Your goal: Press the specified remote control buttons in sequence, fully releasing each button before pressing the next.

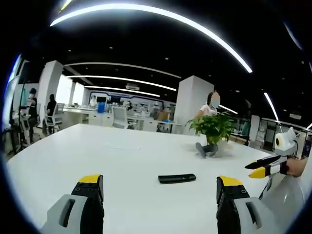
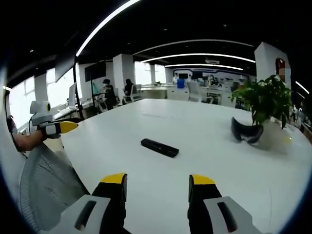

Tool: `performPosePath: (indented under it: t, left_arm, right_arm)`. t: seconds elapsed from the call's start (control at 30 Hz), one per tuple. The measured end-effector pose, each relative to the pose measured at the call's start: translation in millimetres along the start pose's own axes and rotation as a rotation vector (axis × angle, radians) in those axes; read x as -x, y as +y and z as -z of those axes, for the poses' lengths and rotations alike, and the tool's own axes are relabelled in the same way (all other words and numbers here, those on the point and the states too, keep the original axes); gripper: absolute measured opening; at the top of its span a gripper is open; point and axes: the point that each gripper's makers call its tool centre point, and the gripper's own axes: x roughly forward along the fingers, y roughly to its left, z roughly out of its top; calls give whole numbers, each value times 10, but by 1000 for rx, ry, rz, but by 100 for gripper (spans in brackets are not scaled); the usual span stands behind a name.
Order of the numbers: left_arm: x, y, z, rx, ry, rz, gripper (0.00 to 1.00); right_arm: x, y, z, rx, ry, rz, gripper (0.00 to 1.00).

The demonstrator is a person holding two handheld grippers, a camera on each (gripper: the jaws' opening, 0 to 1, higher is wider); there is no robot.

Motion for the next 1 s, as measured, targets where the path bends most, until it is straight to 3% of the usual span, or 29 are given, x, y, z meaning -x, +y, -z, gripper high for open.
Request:
performPosePath:
  t: [0.6, 0.67, 0.77, 1.0]
  left_arm:
    - [-39, -73, 98, -2, 57, 29, 100]
    - [-50, -81, 180, -6, 104, 36, 100]
    - [-36, -168, 447, -52, 268, 89, 91]
    - [-23, -348, 801, -124, 490, 219, 92]
  right_arm:
    - [17, -26, -43, 5, -20, 7, 47]
    - [12, -14, -50, 15, -21, 3, 48]
    - [18, -10, -66, 22, -30, 1, 48]
    - [41, -62, -85, 19, -42, 22, 46]
